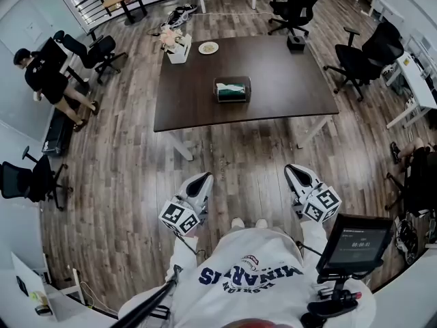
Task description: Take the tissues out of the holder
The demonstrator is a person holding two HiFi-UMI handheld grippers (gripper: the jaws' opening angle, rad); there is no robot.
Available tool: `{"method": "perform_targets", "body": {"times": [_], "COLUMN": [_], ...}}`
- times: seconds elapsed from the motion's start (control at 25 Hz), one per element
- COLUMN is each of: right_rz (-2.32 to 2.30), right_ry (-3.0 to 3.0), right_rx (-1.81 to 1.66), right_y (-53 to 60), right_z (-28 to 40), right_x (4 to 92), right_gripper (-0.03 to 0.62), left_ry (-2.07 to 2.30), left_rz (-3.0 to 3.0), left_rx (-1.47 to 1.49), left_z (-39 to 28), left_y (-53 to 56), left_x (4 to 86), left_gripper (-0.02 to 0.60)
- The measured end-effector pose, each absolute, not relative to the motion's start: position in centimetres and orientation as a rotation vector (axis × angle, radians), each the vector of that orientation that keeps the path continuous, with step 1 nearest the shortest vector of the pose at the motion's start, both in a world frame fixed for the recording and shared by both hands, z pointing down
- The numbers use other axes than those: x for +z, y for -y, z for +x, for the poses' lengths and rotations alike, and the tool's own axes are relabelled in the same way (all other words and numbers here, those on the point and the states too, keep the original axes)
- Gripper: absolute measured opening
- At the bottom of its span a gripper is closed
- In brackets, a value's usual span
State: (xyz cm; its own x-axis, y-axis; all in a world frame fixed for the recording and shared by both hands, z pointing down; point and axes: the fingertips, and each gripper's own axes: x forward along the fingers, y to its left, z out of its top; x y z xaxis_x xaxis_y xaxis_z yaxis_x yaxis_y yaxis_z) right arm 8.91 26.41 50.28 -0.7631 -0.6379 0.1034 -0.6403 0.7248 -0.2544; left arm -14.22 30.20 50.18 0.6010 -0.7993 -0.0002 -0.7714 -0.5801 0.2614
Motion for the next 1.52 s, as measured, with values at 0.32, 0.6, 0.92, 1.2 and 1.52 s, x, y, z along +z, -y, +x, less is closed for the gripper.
{"method": "perform_targets", "body": {"times": [0.32, 0.6, 0.92, 1.2, 1.52], "right_rz": [1.127, 1.156, 1.126, 1.023, 0.952], "right_ry": [2.882, 2.869, 2.923, 2.978, 2.969], "right_rx": [0.463, 0.479, 0.400, 0.427, 0.462], "right_y": [-23.4, -18.7, -4.5, 8.8, 16.9], "right_z": [9.0, 10.4, 12.0, 12.2, 10.4], "right_x": [51.9, 52.1, 52.9, 53.2, 53.4], "right_gripper": [0.022, 0.056, 0.081, 0.097, 0.100], "left_ry": [1.223, 1.200, 1.277, 1.430, 1.480], "left_rz": [2.600, 2.595, 2.531, 2.472, 2.425], "left_rx": [-0.145, -0.127, -0.125, -0.055, 0.134], "left_z": [-14.6, -14.2, -13.9, -15.0, -15.1], "left_y": [-25.9, -21.3, -9.7, 1.3, 8.3], "left_x": [52.5, 52.5, 52.7, 51.3, 53.7], "left_gripper": [0.005, 0.005, 0.005, 0.005, 0.006]}}
